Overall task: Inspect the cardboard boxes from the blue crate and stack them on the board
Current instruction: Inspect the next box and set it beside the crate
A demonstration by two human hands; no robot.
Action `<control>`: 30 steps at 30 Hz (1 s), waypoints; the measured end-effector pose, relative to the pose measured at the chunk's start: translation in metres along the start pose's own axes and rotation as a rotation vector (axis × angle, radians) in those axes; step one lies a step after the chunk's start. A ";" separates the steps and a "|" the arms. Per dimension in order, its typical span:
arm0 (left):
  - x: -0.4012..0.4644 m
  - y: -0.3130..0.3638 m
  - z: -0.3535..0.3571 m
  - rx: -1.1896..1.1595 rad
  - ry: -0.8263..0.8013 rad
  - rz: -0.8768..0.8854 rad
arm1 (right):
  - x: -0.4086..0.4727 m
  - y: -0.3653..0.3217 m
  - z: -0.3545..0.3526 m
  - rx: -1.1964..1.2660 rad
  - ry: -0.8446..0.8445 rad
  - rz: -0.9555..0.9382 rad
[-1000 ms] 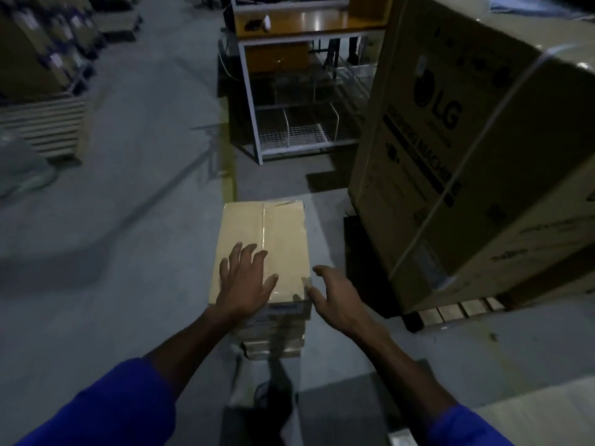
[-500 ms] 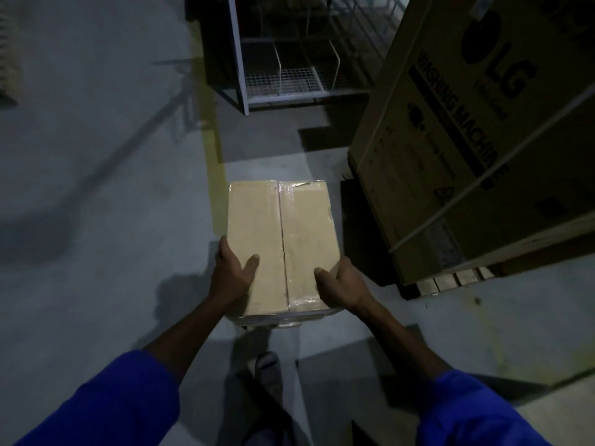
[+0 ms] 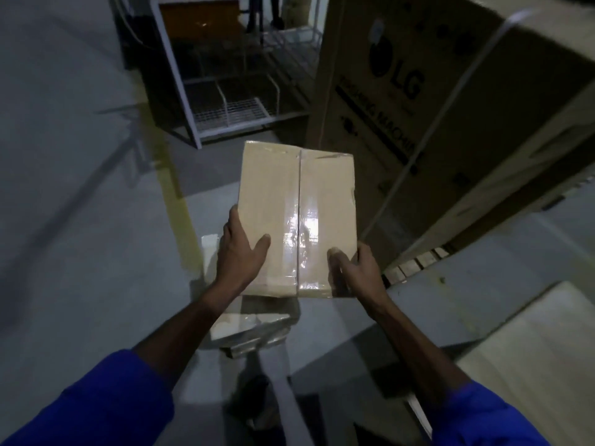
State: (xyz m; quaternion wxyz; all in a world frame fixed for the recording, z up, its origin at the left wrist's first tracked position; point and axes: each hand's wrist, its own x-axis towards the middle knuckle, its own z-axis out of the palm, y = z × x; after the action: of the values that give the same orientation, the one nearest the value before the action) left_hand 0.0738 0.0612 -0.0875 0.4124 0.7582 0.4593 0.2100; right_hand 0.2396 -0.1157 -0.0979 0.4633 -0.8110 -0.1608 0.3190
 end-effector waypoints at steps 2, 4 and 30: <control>-0.012 0.030 0.016 -0.003 -0.025 0.060 | -0.018 0.001 -0.033 0.029 0.078 -0.028; -0.031 0.057 0.038 -0.017 -0.074 0.114 | -0.039 0.011 -0.071 0.021 0.175 -0.065; -0.363 0.161 0.279 0.182 -0.649 0.264 | -0.331 0.273 -0.344 -0.158 0.520 0.146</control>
State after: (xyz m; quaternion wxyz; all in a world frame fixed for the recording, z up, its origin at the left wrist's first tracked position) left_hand 0.1745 -0.4133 -0.0935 0.4370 0.8717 0.2195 -0.0319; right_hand 0.2129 -0.6646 -0.0834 0.4003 -0.9086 -0.0021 0.1194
